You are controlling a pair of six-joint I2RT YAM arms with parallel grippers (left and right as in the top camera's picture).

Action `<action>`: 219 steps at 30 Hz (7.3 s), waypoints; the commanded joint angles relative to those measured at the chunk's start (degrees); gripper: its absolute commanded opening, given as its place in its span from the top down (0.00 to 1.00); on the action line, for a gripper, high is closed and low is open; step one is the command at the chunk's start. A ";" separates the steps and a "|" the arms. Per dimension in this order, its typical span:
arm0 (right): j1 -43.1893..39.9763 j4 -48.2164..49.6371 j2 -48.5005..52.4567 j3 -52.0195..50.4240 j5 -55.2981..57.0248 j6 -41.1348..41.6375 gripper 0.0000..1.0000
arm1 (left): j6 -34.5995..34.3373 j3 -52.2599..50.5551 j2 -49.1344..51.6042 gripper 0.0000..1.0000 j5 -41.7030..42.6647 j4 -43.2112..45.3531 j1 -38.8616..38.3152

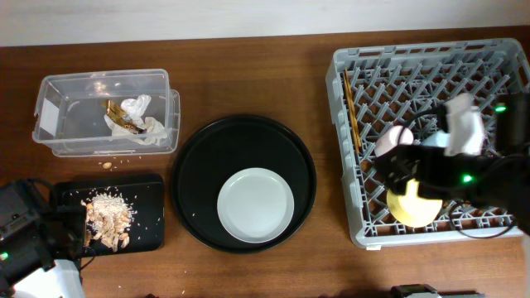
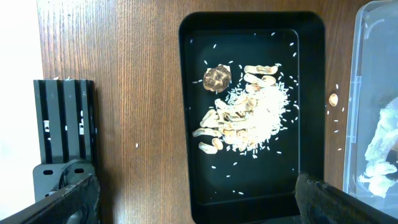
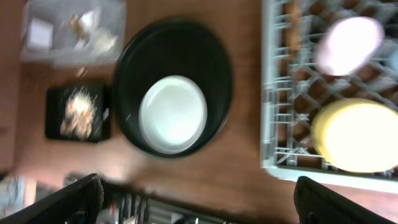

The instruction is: Sort waste into correct bins and load items into the dishwasher rack

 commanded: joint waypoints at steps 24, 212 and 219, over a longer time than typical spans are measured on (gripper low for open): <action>33.53 18.99 48.24 -10.88 21.88 8.22 0.41 | -0.57 -0.37 0.11 0.01 -0.61 -0.07 0.37; -7.39 92.04 -71.04 -107.86 23.63 -7.10 0.01 | -0.57 -0.37 0.11 0.01 -0.61 -0.07 0.37; -7.37 92.04 -71.04 -107.86 23.45 -9.38 0.01 | -0.57 -0.37 0.11 0.01 -0.61 -0.07 0.37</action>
